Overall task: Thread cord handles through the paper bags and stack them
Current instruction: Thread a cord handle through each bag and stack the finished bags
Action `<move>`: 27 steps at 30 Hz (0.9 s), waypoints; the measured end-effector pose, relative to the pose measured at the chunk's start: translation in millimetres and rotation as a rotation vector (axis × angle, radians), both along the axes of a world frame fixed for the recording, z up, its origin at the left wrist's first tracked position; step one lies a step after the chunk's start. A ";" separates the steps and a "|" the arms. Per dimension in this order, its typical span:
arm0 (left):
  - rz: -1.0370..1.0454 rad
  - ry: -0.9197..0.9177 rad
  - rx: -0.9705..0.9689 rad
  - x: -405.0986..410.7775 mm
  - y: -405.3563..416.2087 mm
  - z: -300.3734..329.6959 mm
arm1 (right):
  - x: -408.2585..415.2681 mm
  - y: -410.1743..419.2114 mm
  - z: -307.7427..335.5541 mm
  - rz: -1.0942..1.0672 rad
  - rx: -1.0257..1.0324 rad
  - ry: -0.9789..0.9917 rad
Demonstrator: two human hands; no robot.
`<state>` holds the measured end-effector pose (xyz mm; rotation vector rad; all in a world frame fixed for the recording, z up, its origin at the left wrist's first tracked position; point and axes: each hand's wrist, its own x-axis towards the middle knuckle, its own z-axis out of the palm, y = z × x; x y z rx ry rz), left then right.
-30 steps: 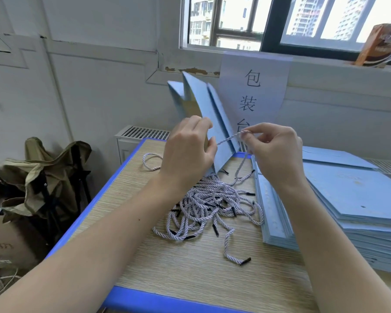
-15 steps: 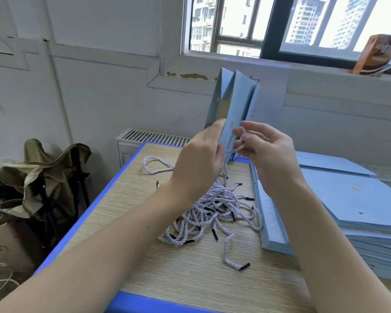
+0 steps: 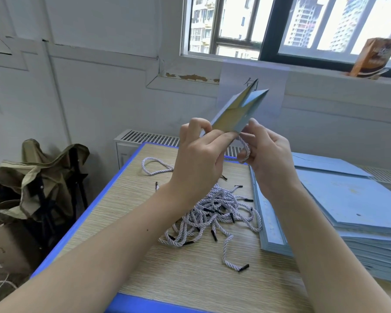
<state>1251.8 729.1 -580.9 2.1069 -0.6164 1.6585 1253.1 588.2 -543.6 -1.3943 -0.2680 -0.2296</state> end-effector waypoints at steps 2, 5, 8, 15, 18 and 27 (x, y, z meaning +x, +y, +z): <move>0.035 -0.021 -0.011 0.2 1.0 -0.4 | -0.6 -2.2 0.0 -0.013 -0.029 -0.014; 0.059 -0.030 -0.031 1.2 2.7 1.5 | -1.9 -3.4 -0.2 -0.005 -0.106 -0.048; -0.003 0.044 -0.027 3.7 4.8 1.7 | -4.6 -0.1 -0.2 0.000 -0.122 -0.057; -0.025 0.199 -0.040 -4.7 6.4 11.0 | -10.3 6.1 -0.1 -0.022 -0.240 -0.130; -0.029 0.243 -0.039 -8.2 6.6 12.9 | -9.7 7.9 -0.9 -0.033 -0.234 -0.108; -0.021 0.332 -0.096 -3.4 7.2 11.0 | -3.2 -1.4 -0.2 0.042 -0.019 0.033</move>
